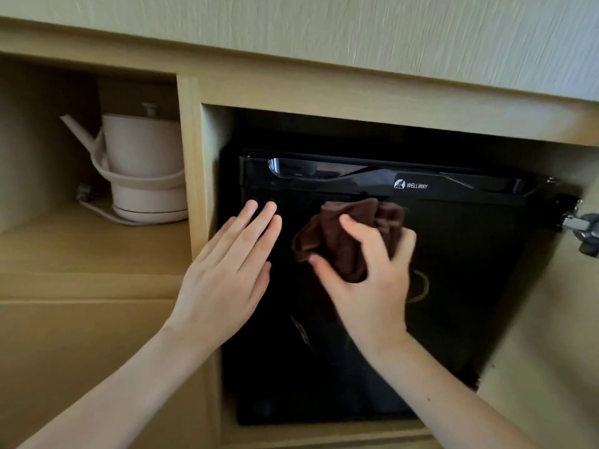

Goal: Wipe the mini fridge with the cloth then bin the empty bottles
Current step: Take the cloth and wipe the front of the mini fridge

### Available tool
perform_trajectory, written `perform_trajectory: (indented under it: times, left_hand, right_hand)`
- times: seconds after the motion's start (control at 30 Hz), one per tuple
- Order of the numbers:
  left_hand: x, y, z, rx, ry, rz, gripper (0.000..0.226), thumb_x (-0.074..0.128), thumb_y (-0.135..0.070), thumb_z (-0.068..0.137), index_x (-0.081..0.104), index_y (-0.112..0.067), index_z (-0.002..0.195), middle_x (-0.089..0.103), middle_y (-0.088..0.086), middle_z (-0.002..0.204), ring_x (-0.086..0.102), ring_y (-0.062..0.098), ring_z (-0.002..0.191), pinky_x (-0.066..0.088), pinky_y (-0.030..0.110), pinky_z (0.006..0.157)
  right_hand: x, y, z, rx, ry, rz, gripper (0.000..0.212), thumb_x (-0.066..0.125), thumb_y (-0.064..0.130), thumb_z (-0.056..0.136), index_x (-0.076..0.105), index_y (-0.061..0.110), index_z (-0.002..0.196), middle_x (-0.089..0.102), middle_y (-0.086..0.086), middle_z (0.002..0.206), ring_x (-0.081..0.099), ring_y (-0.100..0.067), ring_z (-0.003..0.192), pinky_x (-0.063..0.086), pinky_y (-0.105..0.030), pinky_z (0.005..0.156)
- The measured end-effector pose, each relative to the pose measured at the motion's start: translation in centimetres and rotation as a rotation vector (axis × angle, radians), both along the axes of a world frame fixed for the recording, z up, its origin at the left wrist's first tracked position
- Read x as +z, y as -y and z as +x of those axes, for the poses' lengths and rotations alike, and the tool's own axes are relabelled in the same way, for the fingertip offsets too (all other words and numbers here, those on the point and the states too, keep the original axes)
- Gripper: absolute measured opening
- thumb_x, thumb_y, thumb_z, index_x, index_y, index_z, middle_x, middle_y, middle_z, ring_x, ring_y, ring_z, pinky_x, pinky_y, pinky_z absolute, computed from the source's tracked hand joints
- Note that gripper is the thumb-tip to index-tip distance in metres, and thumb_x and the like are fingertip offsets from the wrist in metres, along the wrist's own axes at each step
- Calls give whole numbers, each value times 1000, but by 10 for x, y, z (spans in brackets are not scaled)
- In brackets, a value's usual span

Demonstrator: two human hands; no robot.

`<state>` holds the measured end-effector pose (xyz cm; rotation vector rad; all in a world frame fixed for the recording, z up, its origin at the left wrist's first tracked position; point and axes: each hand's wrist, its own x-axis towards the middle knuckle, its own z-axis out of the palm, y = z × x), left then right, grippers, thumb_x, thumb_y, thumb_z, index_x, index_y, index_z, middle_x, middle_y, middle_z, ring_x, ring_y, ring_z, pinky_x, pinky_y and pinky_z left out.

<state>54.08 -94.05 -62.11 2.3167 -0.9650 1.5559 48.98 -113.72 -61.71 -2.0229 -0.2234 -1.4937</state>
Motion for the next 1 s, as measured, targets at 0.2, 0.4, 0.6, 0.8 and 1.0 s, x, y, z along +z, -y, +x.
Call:
perform_trajectory:
  times: [0.2, 0.4, 0.6, 0.8, 1.0]
  left_hand:
    - [-2, 7, 4, 36, 43, 19, 57, 50, -14, 96, 37, -6, 151, 32, 8, 160, 23, 26, 151, 19, 43, 124]
    - [17, 28, 16, -7, 82, 67, 64, 53, -31, 94, 35, -17, 154, 25, -4, 163, 19, 25, 153, 14, 47, 124]
    - [24, 44, 25, -22, 162, 181, 68, 55, -44, 94, 33, -23, 155, 27, -6, 163, 17, 22, 153, 10, 47, 124]
    - [23, 32, 32, -42, 194, 189, 64, 49, -46, 99, 31, -21, 155, 25, -7, 164, 19, 21, 152, 13, 42, 124]
    - [21, 36, 33, -69, 193, 135, 64, 52, -43, 97, 33, -22, 154, 27, -8, 163, 22, 21, 152, 15, 43, 124]
  right_hand:
    - [1, 24, 3, 50, -12, -102, 41, 76, 27, 83, 66, 24, 123, 43, -1, 120, 50, 3, 105, 41, -6, 94]
    - [-1, 113, -23, -185, 25, 207, 43, 80, 19, 80, 66, 25, 121, 50, -7, 118, 45, 16, 111, 33, -3, 100]
    - [7, 106, -23, -216, 33, 218, 38, 80, 13, 80, 68, 13, 117, 58, -18, 117, 44, 17, 113, 23, 1, 103]
    - [-2, 24, 1, -72, 86, 28, 38, 83, 11, 75, 74, 11, 112, 50, -13, 116, 52, -2, 107, 38, -8, 97]
    - [-3, 48, 0, 13, 61, -88, 36, 79, 19, 80, 72, 17, 116, 47, -6, 115, 54, -2, 108, 41, -10, 96]
